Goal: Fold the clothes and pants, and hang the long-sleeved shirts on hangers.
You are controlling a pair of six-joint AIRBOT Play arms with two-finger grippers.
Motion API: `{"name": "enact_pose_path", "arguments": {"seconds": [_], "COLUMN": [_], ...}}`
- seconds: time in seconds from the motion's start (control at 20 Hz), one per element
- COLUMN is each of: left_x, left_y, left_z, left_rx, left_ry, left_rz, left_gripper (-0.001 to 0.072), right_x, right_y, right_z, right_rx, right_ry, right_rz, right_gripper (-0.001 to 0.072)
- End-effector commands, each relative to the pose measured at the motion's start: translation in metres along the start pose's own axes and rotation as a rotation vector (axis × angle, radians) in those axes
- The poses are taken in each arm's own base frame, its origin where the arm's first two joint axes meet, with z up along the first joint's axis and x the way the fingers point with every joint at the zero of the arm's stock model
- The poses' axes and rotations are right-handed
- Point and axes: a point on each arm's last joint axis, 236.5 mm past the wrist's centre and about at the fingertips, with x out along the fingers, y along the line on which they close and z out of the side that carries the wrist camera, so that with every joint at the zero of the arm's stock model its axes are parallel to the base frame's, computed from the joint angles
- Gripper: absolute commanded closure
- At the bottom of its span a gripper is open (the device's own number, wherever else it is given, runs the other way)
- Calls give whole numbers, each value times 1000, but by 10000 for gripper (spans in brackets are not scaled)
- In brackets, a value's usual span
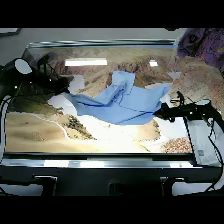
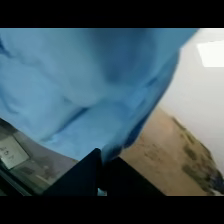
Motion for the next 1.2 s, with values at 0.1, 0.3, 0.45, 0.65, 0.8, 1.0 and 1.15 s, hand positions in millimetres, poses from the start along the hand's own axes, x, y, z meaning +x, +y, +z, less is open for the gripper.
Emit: {"name": "enact_pose_path", "arguments": {"seconds": [0.1,0.3,0.45,0.65,0.8,1.0,1.15], "left_x": [-73,-254,-399,-508,-534,-544,-512], "left_y": [-14,-63,-96,-110,-113,-113,-103], "left_z": [58,104,70,-23,-70,-73,-38], "left_rx": [8,124,183,240,268,272,242], "left_ry": [-235,-677,-1053,-1346,-1402,-1440,-1356], "left_rz": [-65,-141,-200,-187,-168,-161,-141], "left_gripper": [691,692,691,691,691,692,692], "right_x": [-83,-214,-312,-393,-428,-422,-407], "right_y": [131,284,374,414,412,410,395], "right_z": [62,65,-2,-118,-169,-169,-123], "right_rx": [-220,-557,-802,-944,-889,-831,-751], "right_ry": [-194,-479,-737,-1034,-1183,-1152,-1079], "right_rz": [162,201,132,-14,-77,-38,-48], "right_gripper": [676,675,675,675,675,675,675]}}
